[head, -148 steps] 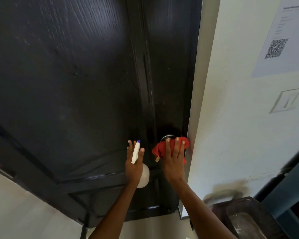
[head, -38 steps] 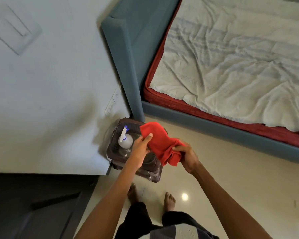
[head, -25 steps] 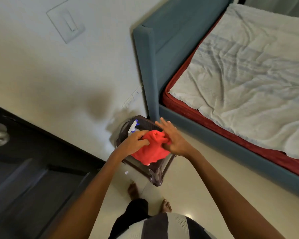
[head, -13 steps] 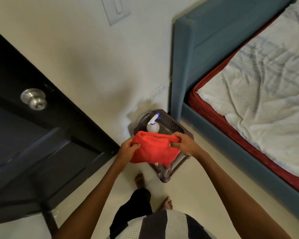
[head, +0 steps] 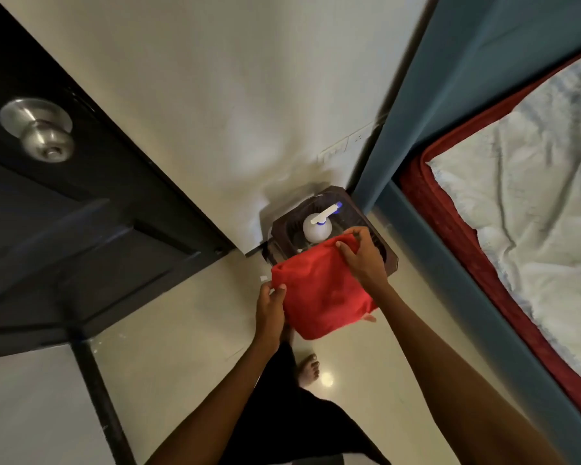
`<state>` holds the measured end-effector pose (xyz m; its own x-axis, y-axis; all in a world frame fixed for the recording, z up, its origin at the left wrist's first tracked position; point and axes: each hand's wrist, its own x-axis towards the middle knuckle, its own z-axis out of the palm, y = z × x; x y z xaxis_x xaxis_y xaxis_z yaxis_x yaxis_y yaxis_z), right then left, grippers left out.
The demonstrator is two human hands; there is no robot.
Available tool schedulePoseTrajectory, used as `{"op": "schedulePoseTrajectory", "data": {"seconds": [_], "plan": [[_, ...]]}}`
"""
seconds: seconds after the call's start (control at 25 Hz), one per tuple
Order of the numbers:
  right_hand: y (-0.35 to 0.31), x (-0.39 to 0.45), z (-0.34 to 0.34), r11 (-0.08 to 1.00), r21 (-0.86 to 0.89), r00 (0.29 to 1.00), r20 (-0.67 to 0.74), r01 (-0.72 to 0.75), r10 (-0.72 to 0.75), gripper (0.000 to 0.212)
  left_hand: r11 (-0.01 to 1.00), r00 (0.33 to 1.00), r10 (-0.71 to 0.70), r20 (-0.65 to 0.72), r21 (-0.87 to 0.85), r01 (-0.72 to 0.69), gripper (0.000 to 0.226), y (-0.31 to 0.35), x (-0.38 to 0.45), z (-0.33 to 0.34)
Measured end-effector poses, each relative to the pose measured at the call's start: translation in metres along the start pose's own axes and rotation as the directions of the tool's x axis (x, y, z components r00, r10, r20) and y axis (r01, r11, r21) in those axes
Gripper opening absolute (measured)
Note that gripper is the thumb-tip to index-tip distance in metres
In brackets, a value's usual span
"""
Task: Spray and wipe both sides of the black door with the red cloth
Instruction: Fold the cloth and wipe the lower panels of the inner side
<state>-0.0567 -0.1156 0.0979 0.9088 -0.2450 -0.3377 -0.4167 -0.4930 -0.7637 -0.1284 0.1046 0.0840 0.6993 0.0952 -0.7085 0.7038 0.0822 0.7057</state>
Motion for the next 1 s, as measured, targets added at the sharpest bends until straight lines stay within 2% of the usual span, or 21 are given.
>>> {"op": "schedulePoseTrajectory", "data": {"seconds": [0.12, 0.28, 0.44, 0.52, 0.64, 0.76, 0.88, 1.0], "plan": [[-0.001, 0.043, 0.033, 0.983, -0.173, 0.996, 0.085, 0.055, -0.041, 0.022, 0.997, 0.995, -0.062, -0.077, -0.058, 0.057, 0.028, -0.012, 0.043, 0.007], [0.003, 0.083, 0.074, 0.97, -0.201, 0.988, 0.098, 0.135, -0.117, 0.033, 0.973, 0.976, -0.158, -0.151, -0.191, 0.128, 0.033, -0.026, 0.11, 0.007], [0.027, 0.076, 0.088, 0.93, -0.348, 0.992, 0.069, 0.12, -0.102, 0.06, 0.974, 0.977, -0.181, -0.11, -0.155, 0.163, 0.039, -0.033, 0.141, 0.005], [0.045, 0.059, 0.085, 0.927, -0.363, 0.996, 0.061, 0.09, -0.072, 0.066, 0.973, 0.973, -0.215, -0.081, -0.109, 0.206, 0.045, -0.035, 0.142, 0.002], [0.067, 0.042, 0.086, 0.929, -0.352, 0.981, 0.186, 0.113, -0.048, 0.065, 0.966, 0.969, -0.243, -0.035, -0.098, 0.238, 0.052, -0.034, 0.14, -0.002], [0.078, 0.051, 0.097, 0.869, -0.471, 0.952, 0.305, 0.152, -0.001, 0.073, 0.984, 0.984, -0.177, 0.01, -0.004, 0.177, 0.072, -0.033, 0.146, -0.003], [0.08, 0.064, 0.107, 0.804, -0.568, 0.924, 0.377, 0.176, 0.063, 0.067, 0.989, 0.993, -0.113, 0.033, 0.101, 0.109, 0.092, -0.025, 0.156, -0.001], [0.078, 0.078, 0.111, 0.856, -0.479, 0.912, 0.409, 0.194, 0.022, 0.058, 0.949, 0.999, 0.017, 0.052, 0.312, -0.032, 0.103, -0.014, 0.169, 0.003]]}}
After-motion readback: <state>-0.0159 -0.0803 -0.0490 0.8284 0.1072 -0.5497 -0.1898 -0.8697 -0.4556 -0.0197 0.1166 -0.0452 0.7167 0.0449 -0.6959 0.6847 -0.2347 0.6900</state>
